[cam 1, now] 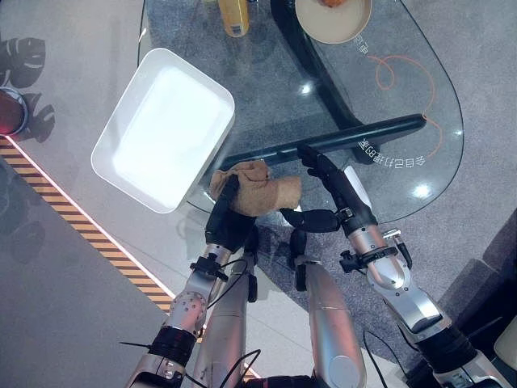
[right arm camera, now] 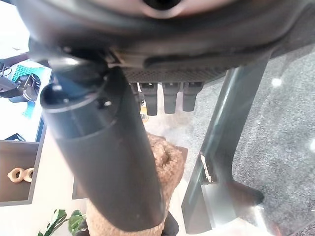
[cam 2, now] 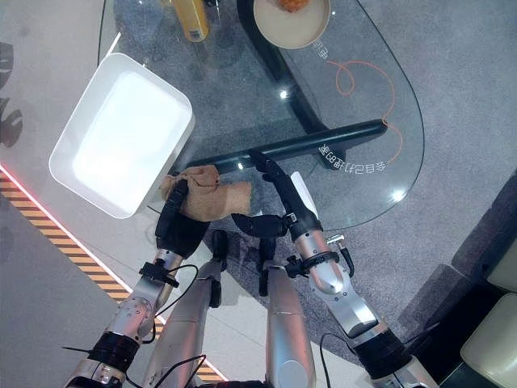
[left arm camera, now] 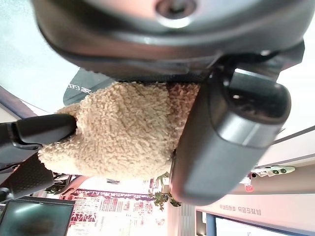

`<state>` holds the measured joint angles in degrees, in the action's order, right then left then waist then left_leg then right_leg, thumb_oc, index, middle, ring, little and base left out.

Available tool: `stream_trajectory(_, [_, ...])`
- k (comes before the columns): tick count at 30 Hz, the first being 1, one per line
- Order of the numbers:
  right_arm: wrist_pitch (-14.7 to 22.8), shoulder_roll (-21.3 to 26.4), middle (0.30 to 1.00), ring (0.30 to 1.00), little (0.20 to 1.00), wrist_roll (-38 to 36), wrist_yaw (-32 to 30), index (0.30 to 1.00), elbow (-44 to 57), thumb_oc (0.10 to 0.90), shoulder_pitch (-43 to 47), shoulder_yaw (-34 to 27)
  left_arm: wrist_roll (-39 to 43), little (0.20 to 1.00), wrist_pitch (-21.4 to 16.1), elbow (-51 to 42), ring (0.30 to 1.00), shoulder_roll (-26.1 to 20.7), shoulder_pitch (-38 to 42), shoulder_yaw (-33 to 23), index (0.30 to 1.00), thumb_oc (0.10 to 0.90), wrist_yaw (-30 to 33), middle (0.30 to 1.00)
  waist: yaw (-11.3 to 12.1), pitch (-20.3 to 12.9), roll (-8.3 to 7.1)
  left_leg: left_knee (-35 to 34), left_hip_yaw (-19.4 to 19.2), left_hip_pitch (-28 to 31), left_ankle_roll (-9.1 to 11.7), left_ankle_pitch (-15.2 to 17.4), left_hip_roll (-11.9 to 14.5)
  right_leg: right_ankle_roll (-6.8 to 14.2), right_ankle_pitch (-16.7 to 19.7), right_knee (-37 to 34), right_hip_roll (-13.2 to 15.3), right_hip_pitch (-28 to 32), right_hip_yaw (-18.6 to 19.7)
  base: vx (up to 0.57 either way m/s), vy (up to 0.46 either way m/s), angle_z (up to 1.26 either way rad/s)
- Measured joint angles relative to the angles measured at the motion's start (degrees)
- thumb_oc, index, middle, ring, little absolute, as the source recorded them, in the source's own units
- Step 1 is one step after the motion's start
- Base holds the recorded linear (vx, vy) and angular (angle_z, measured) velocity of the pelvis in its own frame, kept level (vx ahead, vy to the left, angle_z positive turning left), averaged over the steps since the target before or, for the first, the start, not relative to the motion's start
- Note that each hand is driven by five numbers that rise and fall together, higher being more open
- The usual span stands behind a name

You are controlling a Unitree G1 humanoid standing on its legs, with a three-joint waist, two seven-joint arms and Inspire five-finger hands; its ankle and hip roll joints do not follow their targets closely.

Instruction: Wipe the table with a cloth and put it in the basket.

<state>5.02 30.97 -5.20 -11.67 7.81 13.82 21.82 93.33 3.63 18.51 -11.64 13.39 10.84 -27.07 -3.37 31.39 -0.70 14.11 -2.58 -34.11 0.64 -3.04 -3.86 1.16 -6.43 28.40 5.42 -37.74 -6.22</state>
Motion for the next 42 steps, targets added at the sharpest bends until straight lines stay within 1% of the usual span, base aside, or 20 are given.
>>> stream_trajectory(7, [-0.01,-0.01,0.9,0.9,0.9,-0.02,-0.54,0.9,0.0,0.8,0.0,-0.06,0.0,0.2,-0.38,0.0,0.3,-0.06,-0.03,-0.49,0.3,0.1,0.0,0.3,0.03,0.0,0.0,0.0,0.02,0.08,0.0,0.0,0.0,0.02,0.02,-0.04,0.0,0.1,-0.02,0.0,0.0,0.0])
stream_trajectory(11, [-0.04,-0.02,0.9,0.9,0.9,-1.34,-0.54,0.9,-0.01,0.8,-0.05,-0.71,-0.63,0.2,-3.28,-0.8,0.3,-0.21,-0.47,-0.59,0.3,0.1,-1.22,0.3,0.02,0.0,0.0,-0.01,0.02,0.12,0.01,-0.01,0.01,0.02,0.04,-0.04,0.0,0.12,-0.01,0.0,0.0,0.0])
stream_trajectory(12, [-0.04,-0.02,0.9,0.9,0.9,-1.34,-0.54,0.9,-0.01,0.8,-0.05,-0.71,-0.63,0.2,-3.28,-0.8,0.3,-0.21,-0.47,-0.59,0.3,0.1,-1.22,0.3,0.02,0.0,0.0,-0.01,0.02,0.12,0.01,-0.01,0.01,0.02,0.04,-0.04,0.0,0.12,-0.01,0.0,0.0,0.0])
stream_trajectory(13, [-0.14,-0.46,0.9,0.9,0.9,-1.7,-1.1,0.9,-0.06,0.8,-0.27,-2.69,-0.68,0.2,-5.3,-2.82,0.3,-0.43,-1.62,-1.41,0.3,0.1,-1.59,0.3,0.03,0.0,0.0,0.0,0.01,0.15,0.0,-0.01,0.0,0.02,0.04,-0.03,0.01,0.14,-0.01,0.0,0.0,0.0])
stream_trajectory(14, [-0.14,-0.65,0.9,0.9,0.9,-1.74,-1.57,0.9,-0.15,0.8,-0.3,-3.46,-0.7,0.2,-5.6,-3.28,0.3,-0.58,-1.98,-1.8,0.3,0.1,-1.86,0.3,0.03,0.0,0.0,0.0,0.01,0.17,0.0,-0.01,0.0,0.02,0.04,-0.03,0.01,0.15,-0.01,0.0,0.0,0.0])
stream_trajectory(15, [-0.2,-1.73,0.9,0.9,0.9,-1.82,-2.3,0.9,-0.45,0.8,-0.84,-6.09,-2.02,0.2,-7.71,-5.26,0.3,-1.42,-3.21,-2.95,0.3,0.1,-2.3,0.3,0.04,-0.01,0.01,0.0,0.01,0.33,0.0,-0.02,-0.01,0.02,0.04,-0.02,0.02,0.27,-0.01,0.0,0.0,0.0])
stream_trajectory(18, [-0.97,-1.51,0.9,0.9,0.9,-2.37,-2.49,0.9,-0.51,0.8,-0.98,-8.55,-4.36,0.2,-12.44,-7.64,0.3,-3.61,-4.88,-5.23,0.3,0.1,-2.62,0.3,0.13,-0.01,0.02,-0.11,0.04,1.02,0.0,-0.02,0.01,0.03,0.02,-0.01,0.02,0.88,0.08,0.0,0.0,0.0])
stream_trajectory(20, [-1.33,-1.5,0.9,0.9,0.9,-2.77,-2.25,0.9,-0.43,0.8,-1.04,-8.89,-6.38,0.2,-14.64,-8.72,0.3,-4.48,-5.11,-6.07,0.3,0.1,-2.21,0.3,0.13,-0.02,0.04,-0.13,0.06,1.02,0.01,-0.01,0.02,0.03,0.02,0.0,0.02,0.88,0.07,0.0,0.016,0.0])
stream_trajectory(22, [-1.33,-1.5,0.9,0.9,0.9,-2.77,-2.25,0.9,-0.43,0.8,-1.04,-8.89,-6.38,0.2,-14.64,-8.72,0.3,-4.48,-5.11,-6.07,0.3,0.1,-2.21,0.3,0.13,-0.02,0.04,-0.13,0.06,1.02,0.01,-0.01,0.02,0.03,0.02,0.0,0.02,0.88,0.07,0.0,0.0,0.0])
stream_trajectory(23, [-2.42,-1.51,0.9,0.9,0.9,-3.01,-1.93,0.9,-0.46,0.8,-1.28,-8.96,-9.75,0.2,-17.3,-10.42,0.3,-5.94,-5.52,-7.55,0.3,0.1,-1.88,0.3,0.3,-0.02,0.05,-0.17,0.07,1.02,0.02,-0.01,0.03,0.03,0.02,0.05,0.02,0.86,0.07,0.0,0.0,0.0])
stream_trajectory(24, [-2.42,-1.51,0.9,0.9,0.9,-3.01,-1.93,0.9,-0.46,0.8,-1.28,-8.96,-9.75,0.2,-17.3,-10.42,0.3,-5.94,-5.52,-7.55,0.3,0.1,-1.88,0.3,0.3,-0.02,0.05,-0.17,0.07,1.02,0.02,-0.01,0.03,0.03,0.02,0.05,0.02,0.86,0.07,0.02,0.057,0.01])
stream_trajectory(25, [-3.59,-1.52,0.9,0.9,0.9,-3.76,-1.28,0.9,-0.46,0.8,-2.56,-8.91,-11.46,0.2,-19.17,-13.43,0.3,-7.09,-5.97,-9.05,0.3,0.1,-1.24,0.3,1.06,-0.01,0.11,-0.35,0.06,0.97,0.29,0.18,-0.08,0.06,-0.01,0.15,0.12,0.66,0.14,0.02,0.08,0.01])
stream_trajectory(27, [-4.16,-1.57,0.9,0.9,0.9,-3.76,-0.56,0.9,-0.61,0.8,-3.83,-8.81,-15.84,0.2,-19.61,-15.8,0.3,-8.15,-6.07,-9.97,0.3,0.1,1.52,0.3,1.48,0.01,0.34,-0.72,0.04,0.93,0.33,0.16,-0.27,0.21,-0.17,0.31,0.38,0.39,0.19,0.02,0.095,0.02])
stream_trajectory(29, [-5.65,-1.44,0.9,0.9,0.9,-3.8,1.18,0.9,-0.81,0.8,-4.41,-8.66,-28.01,0.2,-22.57,-18.73,0.3,-11.62,-6.65,-10.97,0.3,0.1,7.95,0.3,1.79,0.04,0.84,-1.07,0.05,0.76,0.4,0.12,-0.46,0.28,-0.29,0.48,0.54,-0.02,0.28,0.01,0.067,0.02])
stream_trajectory(30, [-6.03,-1.44,0.9,0.9,0.9,-3.81,1.65,0.9,-0.93,0.8,-4.42,-8.57,-30.15,0.2,-23.23,-18.73,0.3,-11.76,-6.63,-11.37,0.3,0.1,9.2,0.3,1.84,0.03,1.06,-1.08,0.04,0.75,0.39,0.12,-0.51,0.31,-0.3,0.48,0.57,-0.03,0.3,0.01,0.06,0.01])
stream_trajectory(31, [-6.78,-1.38,0.9,0.9,0.9,-3.87,2.69,0.9,-1.34,0.8,-4.39,-8.11,-34.32,0.2,-24.42,-18.72,0.3,-11.91,-6.02,-12.09,0.3,0.1,13.22,0.3,1.99,0.06,1.59,-1.1,0.04,0.71,0.38,0.12,-0.61,0.37,-0.34,0.48,0.67,-0.06,0.31,0.01,0.066,0.01])
stream_trajectory(33, [-7.07,-1.36,0.9,0.9,0.9,-3.92,3.39,0.9,-2.28,0.8,-4.04,-7.05,-38.22,0.2,-25.56,-18.7,0.3,-11.96,-5.5,-12.72,0.3,0.1,17.98,0.3,2.13,0.04,1.78,-1.11,0.03,0.49,0.38,0.12,-0.62,0.42,-0.41,0.48,0.7,-0.32,0.32,0.02,0.089,0.0])
stream_trajectory(34, [-7.15,-1.35,0.9,0.9,0.9,-3.93,3.67,0.9,-2.52,0.8,-3.89,-6.87,-39.51,0.2,-25.76,-18.66,0.3,-11.99,-5.14,-12.8,0.3,0.1,19.39,0.3,2.25,0.04,1.78,-1.1,0.03,0.41,0.38,0.12,-0.61,0.41,-0.42,0.49,0.67,-0.44,0.32,0.02,0.091,-0.01])
stream_trajectory(39, [-9.08,-0.85,0.9,0.9,0.9,-4.06,4.89,0.9,-4.4,0.8,-1.39,-4.24,-54.45,0.2,-26.65,-17.44,0.3,-12.63,-2.75,-13.04,0.3,0.1,31.91,0.3,3.1,0.03,1.82,-0.78,-0.02,-1.0,0.15,-0.09,-0.57,0.19,-0.6,0.96,0.69,-1.91,0.35,0.02,0.082,0.0])
stream_trajectory(42, [-10.44,0.42,0.9,0.9,0.9,-5.65,5.41,0.9,-4.63,0.8,0.34,-2.63,-61.58,0.2,-26.64,-14.48,0.3,-15.05,-1.67,-12.86,0.3,0.1,37.84,0.3,3.05,0.03,1.82,-0.41,-0.1,-1.83,0.16,-0.08,-0.62,0.09,-0.87,1.59,0.79,-2.91,0.44,0.03,0.106,0.0])
